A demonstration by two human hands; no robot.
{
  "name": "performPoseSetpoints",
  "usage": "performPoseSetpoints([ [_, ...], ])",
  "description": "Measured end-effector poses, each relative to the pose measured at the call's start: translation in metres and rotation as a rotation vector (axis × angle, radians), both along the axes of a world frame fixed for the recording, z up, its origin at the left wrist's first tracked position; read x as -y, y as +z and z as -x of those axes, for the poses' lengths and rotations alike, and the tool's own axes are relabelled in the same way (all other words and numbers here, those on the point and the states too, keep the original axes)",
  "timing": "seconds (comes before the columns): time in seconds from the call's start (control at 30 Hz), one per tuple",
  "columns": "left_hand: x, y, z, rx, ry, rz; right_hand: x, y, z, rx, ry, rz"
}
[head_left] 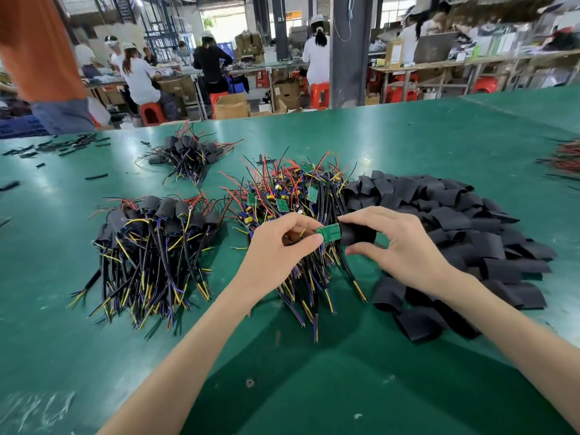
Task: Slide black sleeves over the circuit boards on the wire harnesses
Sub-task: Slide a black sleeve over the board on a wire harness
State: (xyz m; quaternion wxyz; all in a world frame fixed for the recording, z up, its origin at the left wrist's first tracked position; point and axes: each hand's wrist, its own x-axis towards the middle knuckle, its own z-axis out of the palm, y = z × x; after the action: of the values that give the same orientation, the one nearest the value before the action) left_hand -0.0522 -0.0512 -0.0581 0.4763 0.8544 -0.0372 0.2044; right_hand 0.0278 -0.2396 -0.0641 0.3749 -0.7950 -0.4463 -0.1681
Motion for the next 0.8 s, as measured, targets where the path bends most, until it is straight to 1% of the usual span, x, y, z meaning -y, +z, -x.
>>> performPoseSetpoints([
  [0.17,0.001,0.000,0.001,-0.017,-0.011,-0.023,0.000,0.001,0.002,0.019,0.004,0.024],
  [0.43,0.001,-0.004,0.000,-0.052,-0.048,-0.085,0.002,0.005,0.000,-0.091,0.103,0.086],
  [0.67,0.005,-0.008,-0.002,-0.087,-0.055,0.040,-0.005,-0.004,0.003,0.056,0.082,0.062],
  [0.8,0.005,-0.009,-0.003,-0.092,-0.036,0.047,-0.008,-0.010,0.005,0.130,0.087,0.125],
])
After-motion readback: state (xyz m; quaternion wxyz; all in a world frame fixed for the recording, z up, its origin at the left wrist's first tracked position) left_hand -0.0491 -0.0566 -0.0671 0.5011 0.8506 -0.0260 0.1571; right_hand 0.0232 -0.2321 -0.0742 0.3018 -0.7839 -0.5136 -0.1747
